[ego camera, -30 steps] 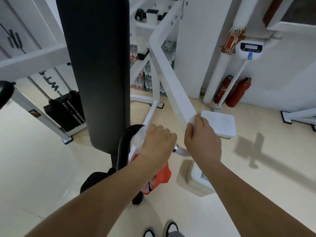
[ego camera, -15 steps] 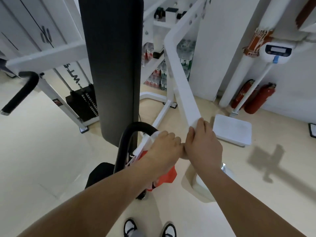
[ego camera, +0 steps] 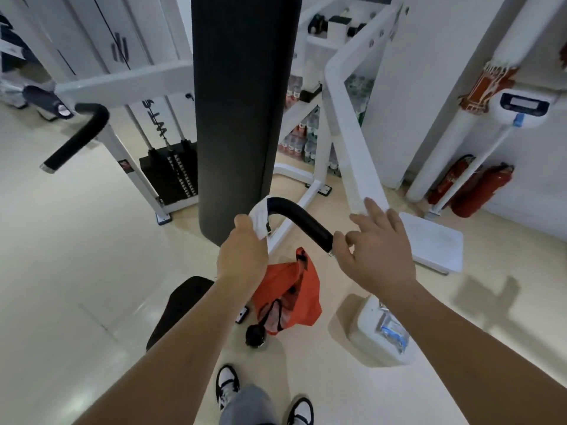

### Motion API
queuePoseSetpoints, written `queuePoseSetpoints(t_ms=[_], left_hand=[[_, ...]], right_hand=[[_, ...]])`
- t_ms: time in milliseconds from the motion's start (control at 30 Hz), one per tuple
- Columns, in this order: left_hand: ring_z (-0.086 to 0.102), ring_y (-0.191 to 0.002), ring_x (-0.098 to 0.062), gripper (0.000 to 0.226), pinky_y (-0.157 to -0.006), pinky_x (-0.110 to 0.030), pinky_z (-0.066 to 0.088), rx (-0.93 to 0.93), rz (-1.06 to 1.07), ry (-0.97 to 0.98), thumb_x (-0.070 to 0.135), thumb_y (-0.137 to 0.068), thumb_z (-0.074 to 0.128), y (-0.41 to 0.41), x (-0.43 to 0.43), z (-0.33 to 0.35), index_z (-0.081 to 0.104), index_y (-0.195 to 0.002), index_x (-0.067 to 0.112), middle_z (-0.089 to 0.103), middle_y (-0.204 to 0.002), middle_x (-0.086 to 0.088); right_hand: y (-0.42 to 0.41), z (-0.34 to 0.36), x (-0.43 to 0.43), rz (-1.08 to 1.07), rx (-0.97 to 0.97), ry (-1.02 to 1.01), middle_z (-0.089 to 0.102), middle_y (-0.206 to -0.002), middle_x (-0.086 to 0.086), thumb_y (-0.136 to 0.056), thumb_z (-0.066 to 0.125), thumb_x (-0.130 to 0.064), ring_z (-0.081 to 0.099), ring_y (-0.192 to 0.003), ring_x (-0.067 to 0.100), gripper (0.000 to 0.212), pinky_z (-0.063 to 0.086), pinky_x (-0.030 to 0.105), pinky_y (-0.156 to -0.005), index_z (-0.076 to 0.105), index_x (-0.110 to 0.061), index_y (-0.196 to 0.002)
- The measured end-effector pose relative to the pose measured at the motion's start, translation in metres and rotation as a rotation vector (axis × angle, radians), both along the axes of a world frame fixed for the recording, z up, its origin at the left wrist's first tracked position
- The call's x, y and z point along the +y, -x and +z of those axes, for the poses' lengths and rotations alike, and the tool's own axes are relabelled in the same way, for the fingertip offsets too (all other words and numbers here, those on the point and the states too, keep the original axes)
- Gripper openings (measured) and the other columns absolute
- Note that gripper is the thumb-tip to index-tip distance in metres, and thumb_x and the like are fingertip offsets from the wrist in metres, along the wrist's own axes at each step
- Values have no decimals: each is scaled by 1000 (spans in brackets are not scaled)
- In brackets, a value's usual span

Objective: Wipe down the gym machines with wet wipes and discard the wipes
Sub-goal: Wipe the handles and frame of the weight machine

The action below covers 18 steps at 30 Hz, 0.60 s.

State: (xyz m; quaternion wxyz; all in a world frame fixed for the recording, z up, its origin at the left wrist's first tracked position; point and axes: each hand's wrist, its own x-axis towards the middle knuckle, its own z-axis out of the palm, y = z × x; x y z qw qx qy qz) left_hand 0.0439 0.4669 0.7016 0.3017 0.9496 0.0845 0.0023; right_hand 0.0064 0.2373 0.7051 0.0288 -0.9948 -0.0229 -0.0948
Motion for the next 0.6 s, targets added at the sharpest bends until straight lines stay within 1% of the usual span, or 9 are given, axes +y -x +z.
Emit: queuePoseSetpoints(t_ms=[33,100,167,233,333,400,467,533,600], left_hand=[[62,-69,-22,22,-62,-42,55,-1,24,3,31,-102,55,14,5,-7,36,-101,20,58,-78,0],[60,-63,-17,28,-61,-39,57,0,41,-39,44,-102,52,44,16,-20,34,-97,22,54,-71,5],[57,-59,-13,31,-56,-33,54,19,31,-63,49,-101,50,68,25,-28,34,-97,22,51,-69,7],[56,-61,-16,32,-56,-31,51,54,7,-72,46,-101,52,74,32,-33,32,-97,22,50,-70,6],[57,-70,-19,30,-61,-32,47,50,-42,-24,40,-102,53,40,26,-23,30,-101,21,49,-74,7],[58,-73,-21,29,-62,-33,44,27,-46,30,37,-102,55,12,14,-9,32,-102,20,53,-77,4],[60,-72,-22,28,-61,-34,43,0,-18,23,36,-102,56,4,6,-3,34,-102,19,56,-79,2],[59,-69,-19,29,-60,-32,45,17,0,-28,39,-102,54,20,11,-11,34,-104,19,54,-76,4],[55,-61,-10,31,-54,-26,44,58,2,-86,43,-101,53,53,26,-27,34,-104,19,50,-71,7]], right_hand=[[1,3,-1,23,67,27,62,-144,-5,-101,23,-61,19,-156,27,68,12,57,-125,84,-31,-94],[1,9,-3,59,198,73,57,-148,-13,-92,17,-80,3,-159,28,79,-1,60,-125,81,-34,-102],[0,13,-3,74,282,161,52,-150,-16,-80,15,-88,-7,-159,30,88,-8,61,-124,78,-34,-111],[-2,12,-1,65,289,246,54,-148,-16,-78,25,-80,-8,-158,32,77,-4,63,-123,77,-35,-113],[-3,8,1,20,235,268,64,-132,-19,-84,42,-63,2,-156,30,49,2,60,-123,81,-38,-99],[-4,5,1,18,202,274,69,-120,-19,-85,44,-61,7,-155,30,48,4,59,-122,82,-34,-93],[-2,1,-2,33,194,257,71,-109,-16,-85,42,-62,10,-156,31,53,6,60,-123,80,-26,-91],[-3,-2,-4,36,175,228,70,-101,-12,-85,37,-62,10,-157,30,56,7,60,-124,75,-22,-87],[-4,-3,-3,29,163,207,69,-93,-10,-86,34,-60,11,-157,30,55,9,61,-124,72,-21,-81]])
